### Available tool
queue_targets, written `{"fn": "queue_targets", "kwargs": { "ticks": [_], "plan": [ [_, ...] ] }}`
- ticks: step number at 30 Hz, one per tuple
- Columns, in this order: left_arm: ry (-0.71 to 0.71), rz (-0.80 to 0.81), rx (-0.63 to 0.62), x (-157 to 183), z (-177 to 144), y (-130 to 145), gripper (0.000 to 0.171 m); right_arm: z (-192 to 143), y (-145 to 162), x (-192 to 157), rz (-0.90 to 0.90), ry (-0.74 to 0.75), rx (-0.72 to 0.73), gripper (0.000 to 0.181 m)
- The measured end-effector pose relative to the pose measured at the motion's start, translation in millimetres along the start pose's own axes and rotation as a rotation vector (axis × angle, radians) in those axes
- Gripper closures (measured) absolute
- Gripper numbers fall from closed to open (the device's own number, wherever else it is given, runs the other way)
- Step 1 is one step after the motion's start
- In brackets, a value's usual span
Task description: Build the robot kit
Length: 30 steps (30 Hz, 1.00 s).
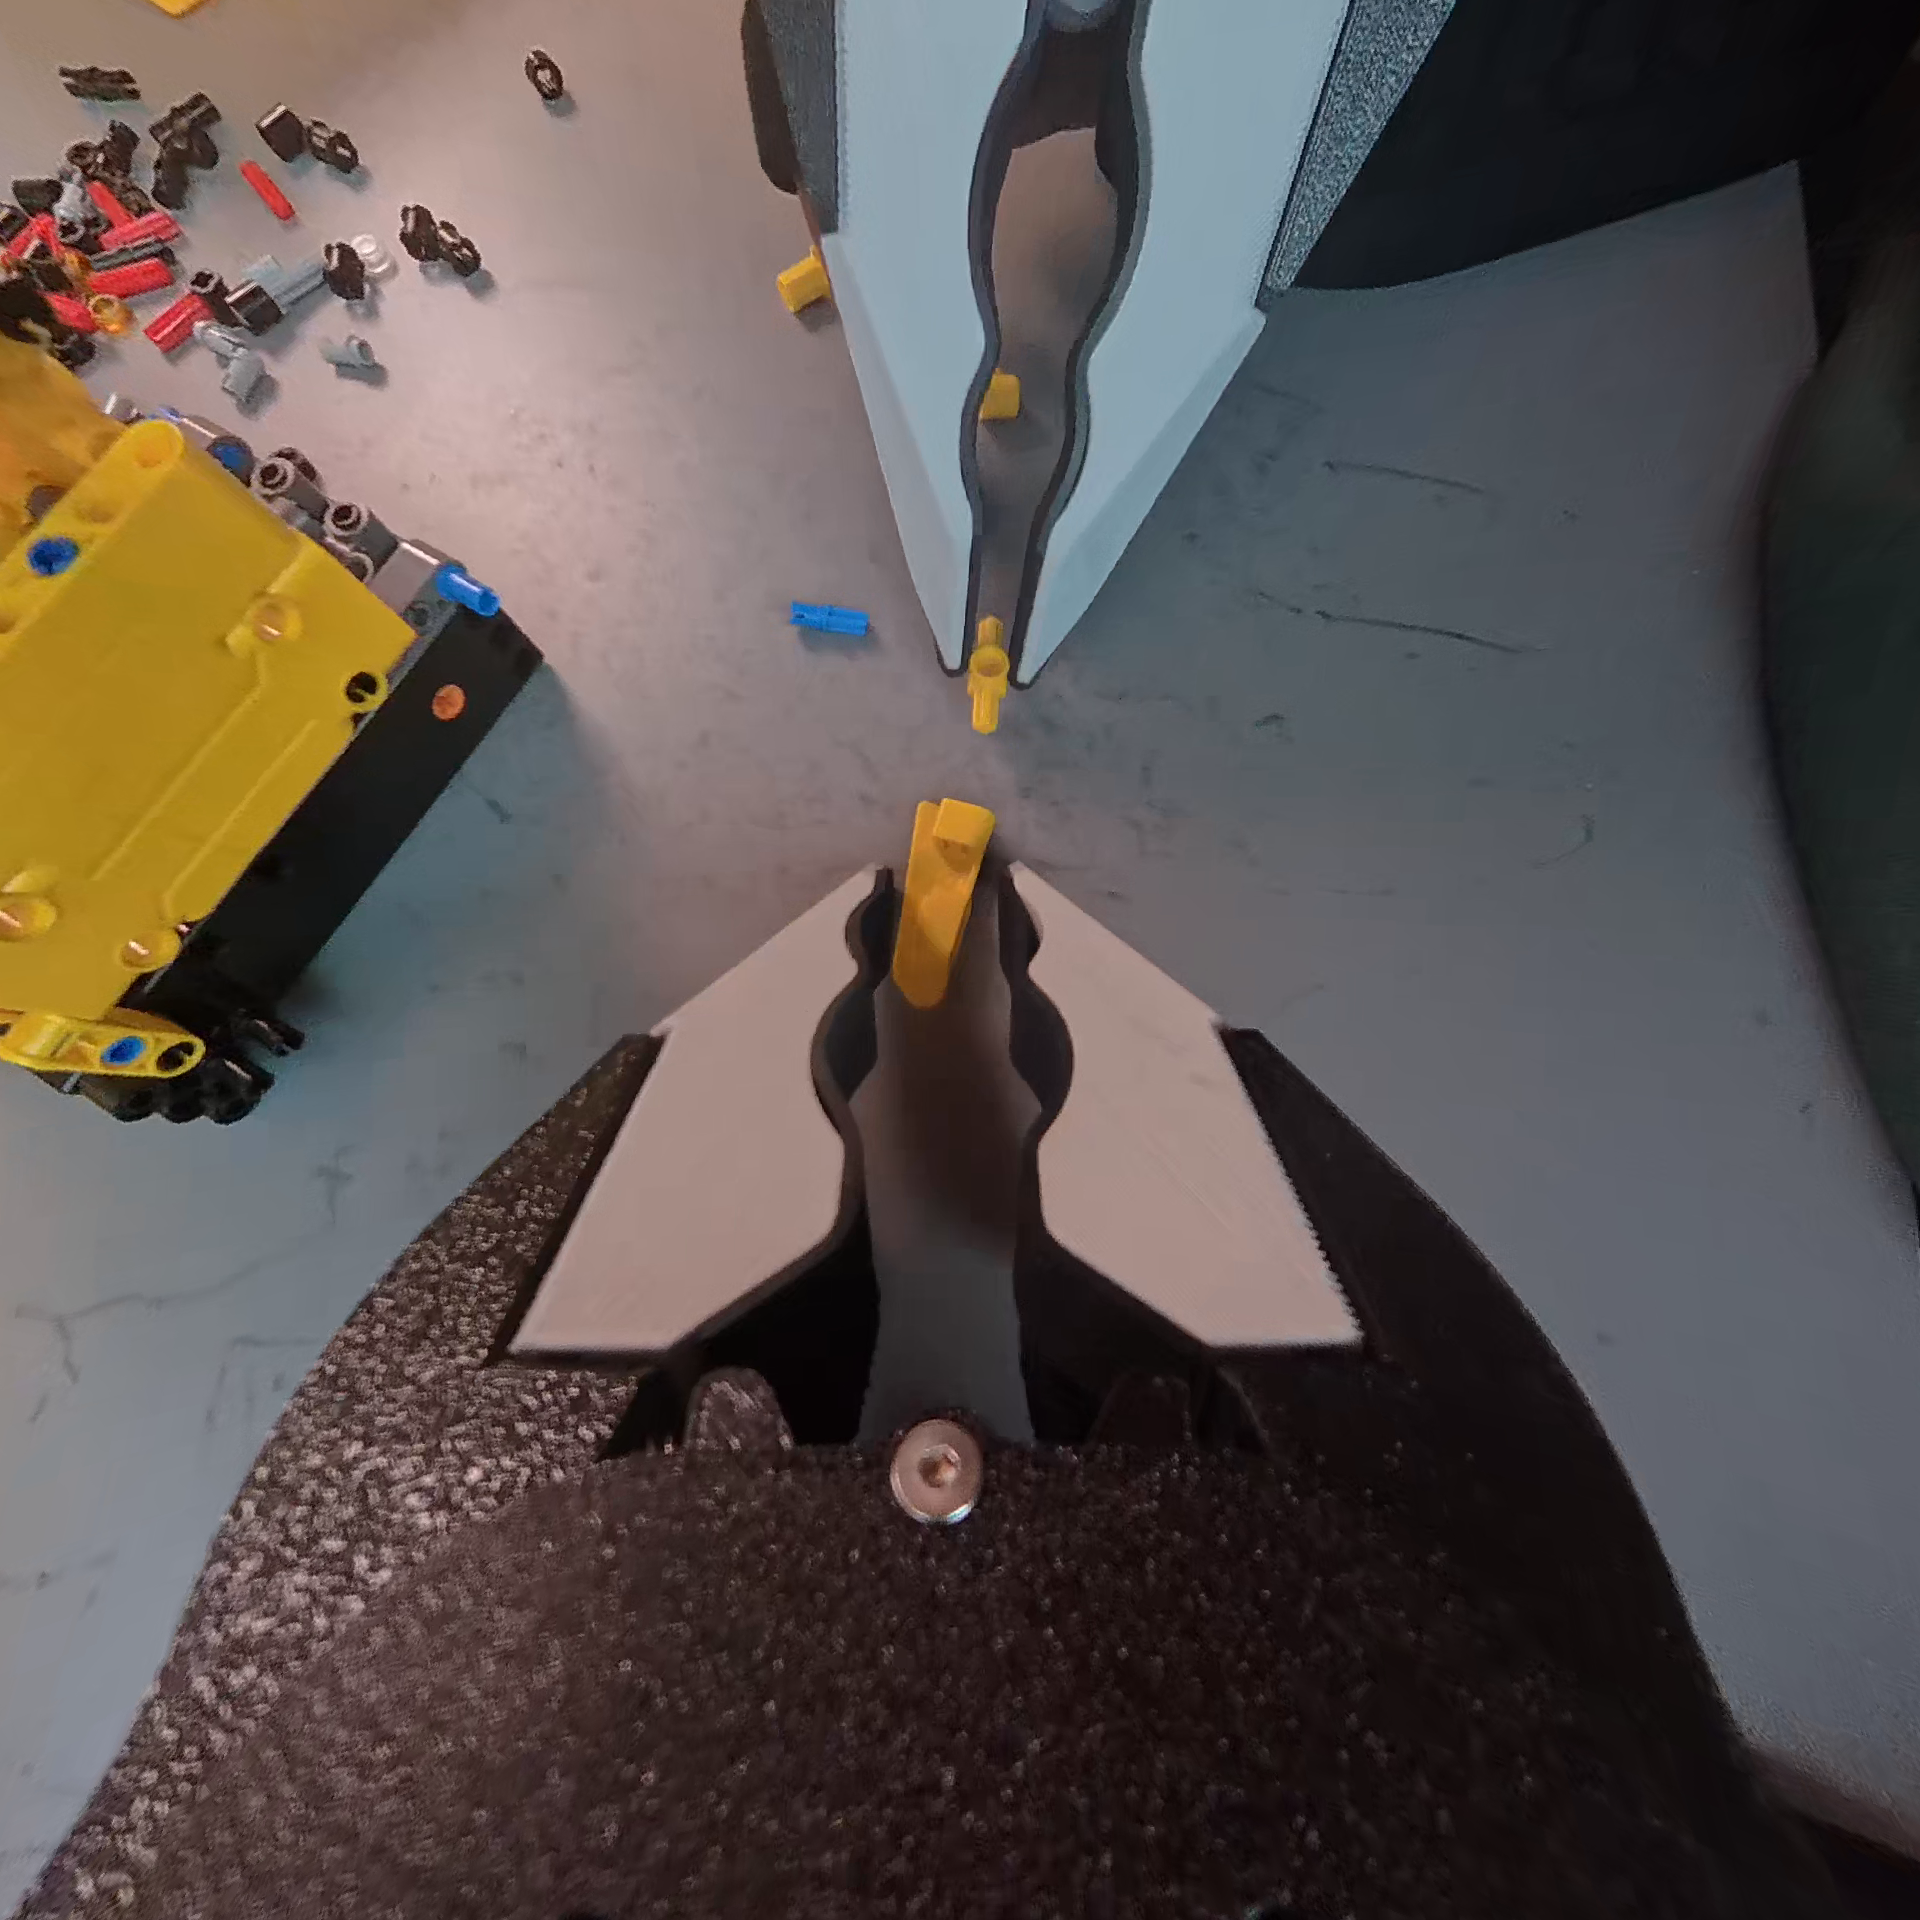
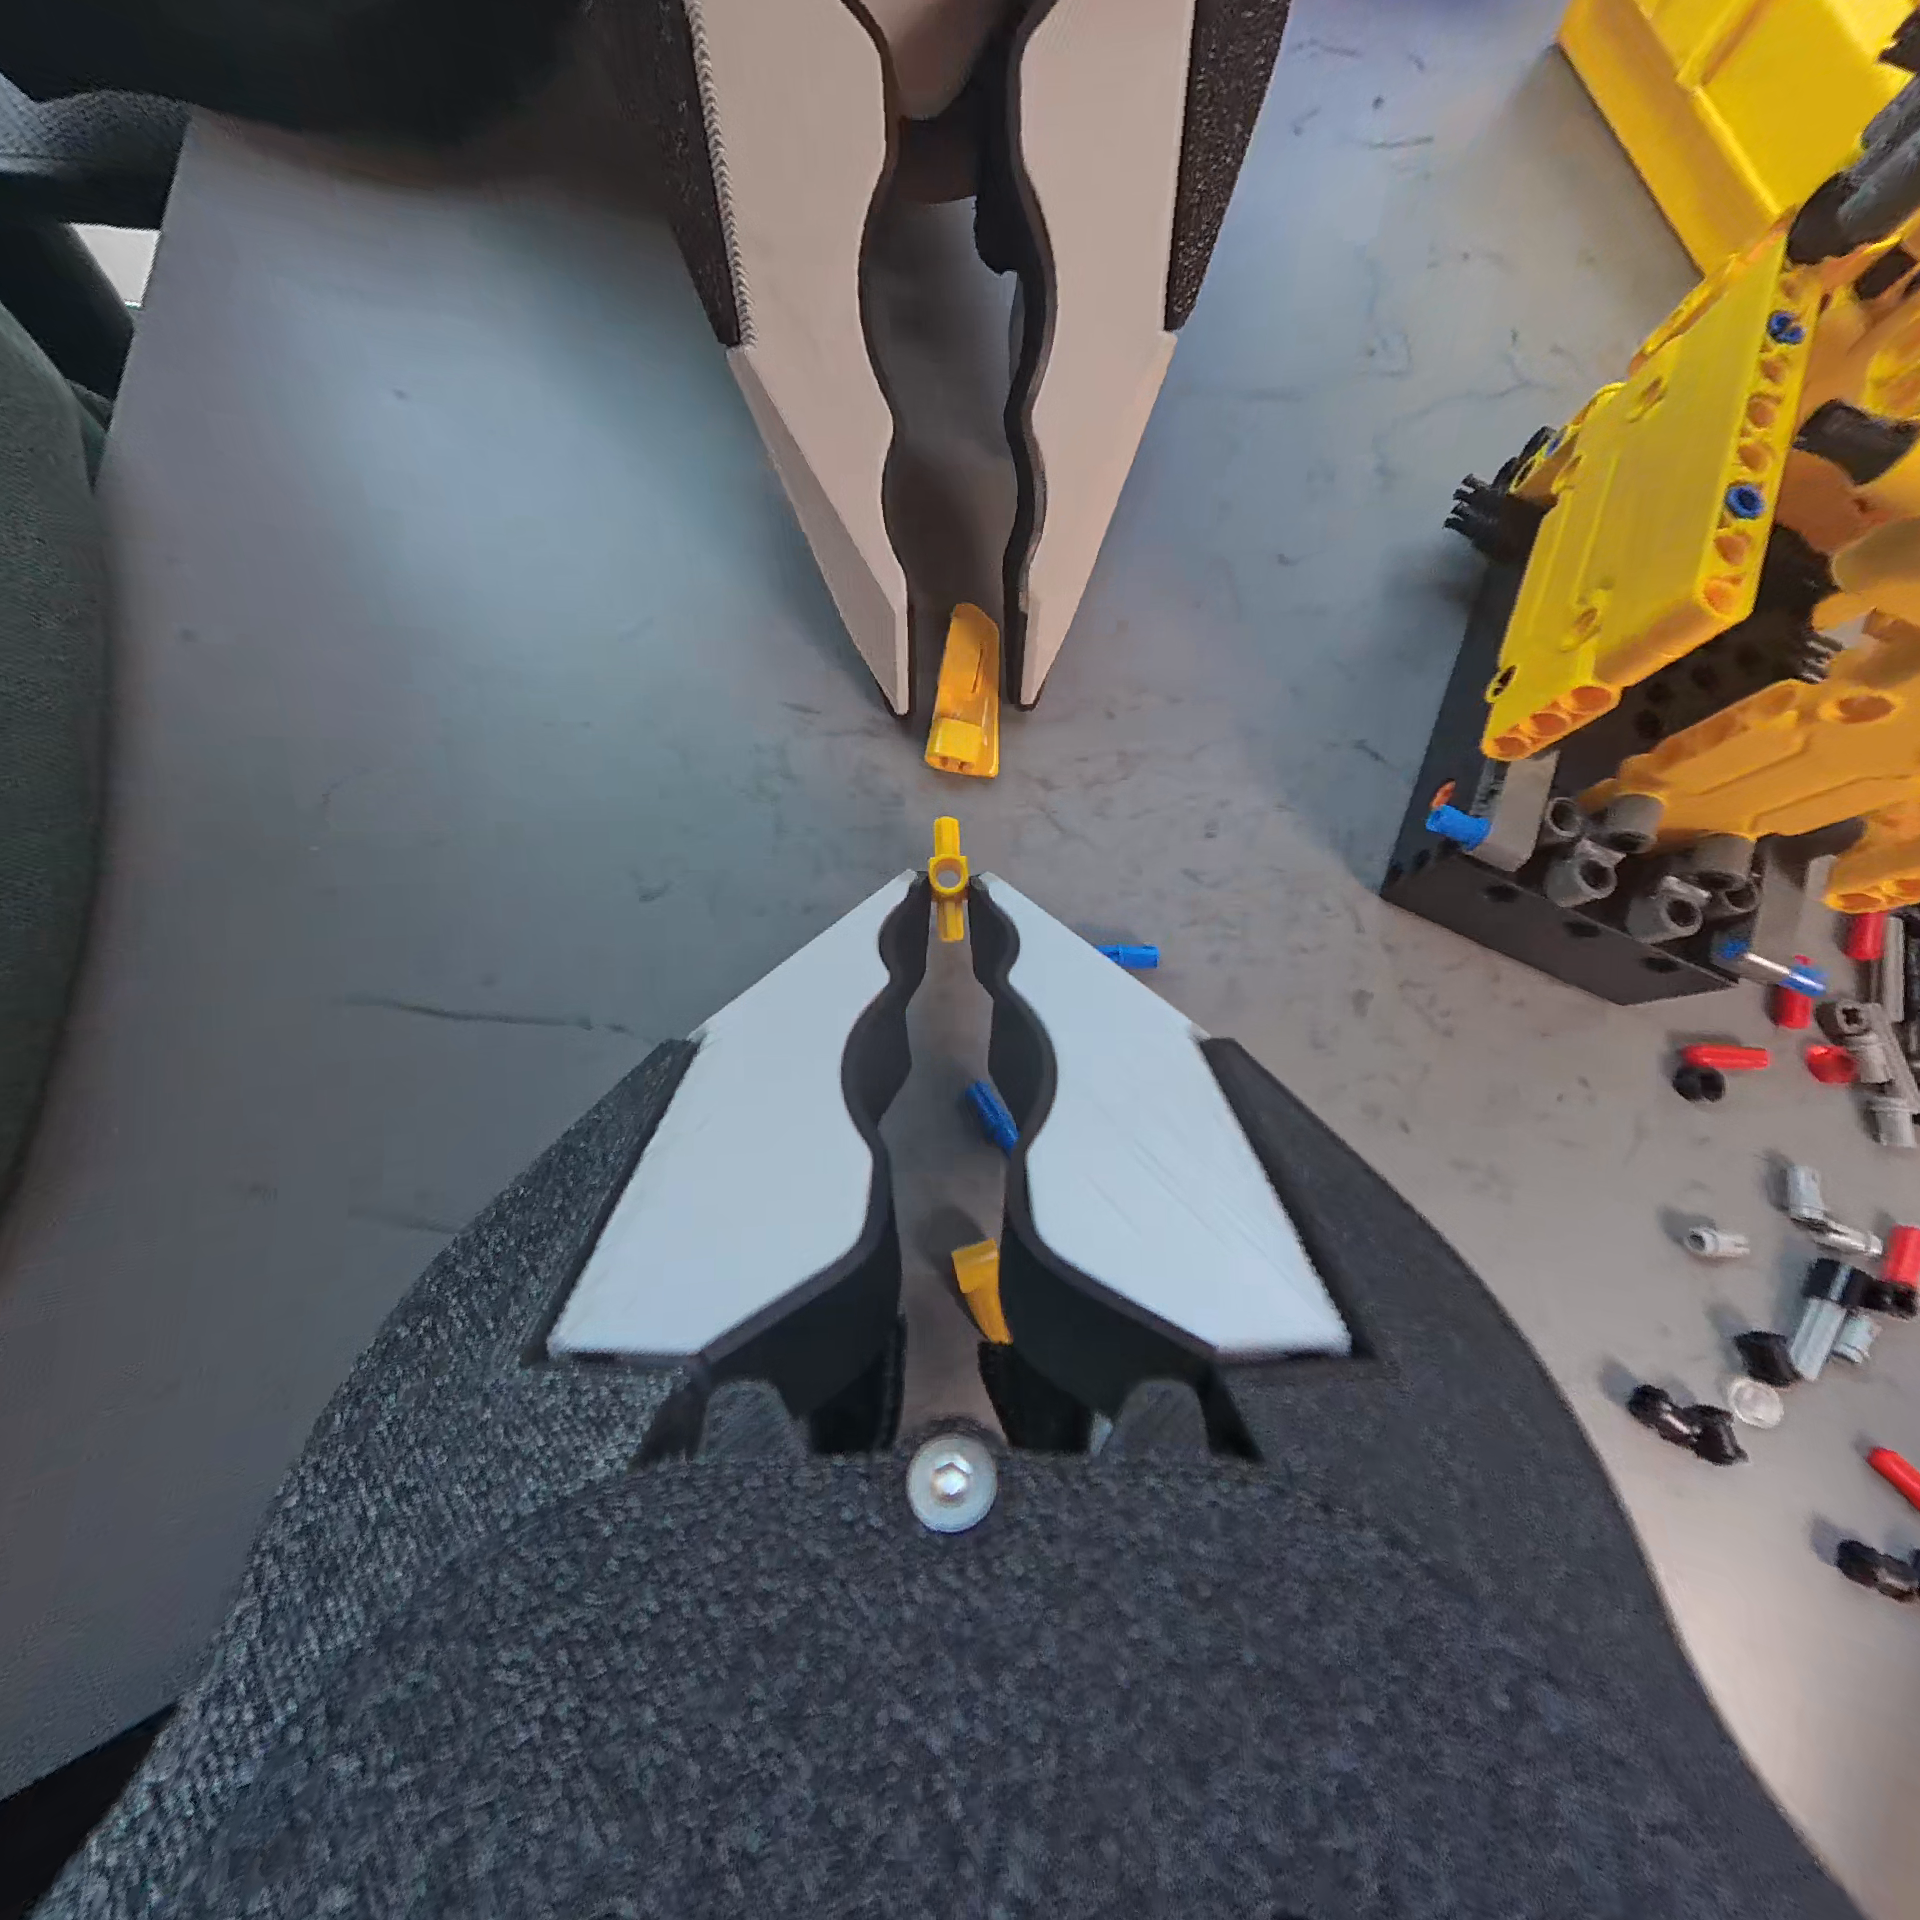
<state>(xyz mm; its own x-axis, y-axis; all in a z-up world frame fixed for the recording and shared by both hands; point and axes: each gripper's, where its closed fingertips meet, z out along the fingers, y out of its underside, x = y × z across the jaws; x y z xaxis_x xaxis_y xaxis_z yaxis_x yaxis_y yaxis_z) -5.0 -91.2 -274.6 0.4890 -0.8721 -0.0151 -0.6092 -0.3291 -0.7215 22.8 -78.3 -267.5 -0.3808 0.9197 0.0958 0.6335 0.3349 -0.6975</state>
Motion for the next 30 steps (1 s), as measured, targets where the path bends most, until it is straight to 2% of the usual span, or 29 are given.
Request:
{"fn": "queue_targets", "kwargs": {
  "ticks": [3,30],
  "plan": [
    [-0.003,0.025,-0.001,2.0,0.9,-1.1,0.16,2.2,-1.8,-1.0,0.023,-0.003,0.004,0.175],
    [0.012,-0.005,0.003,2.8,4.4,-5.0,0.161,9.0,-2.1,-2.3,0.044,0.013,-0.011,0.175]
  ]
}}
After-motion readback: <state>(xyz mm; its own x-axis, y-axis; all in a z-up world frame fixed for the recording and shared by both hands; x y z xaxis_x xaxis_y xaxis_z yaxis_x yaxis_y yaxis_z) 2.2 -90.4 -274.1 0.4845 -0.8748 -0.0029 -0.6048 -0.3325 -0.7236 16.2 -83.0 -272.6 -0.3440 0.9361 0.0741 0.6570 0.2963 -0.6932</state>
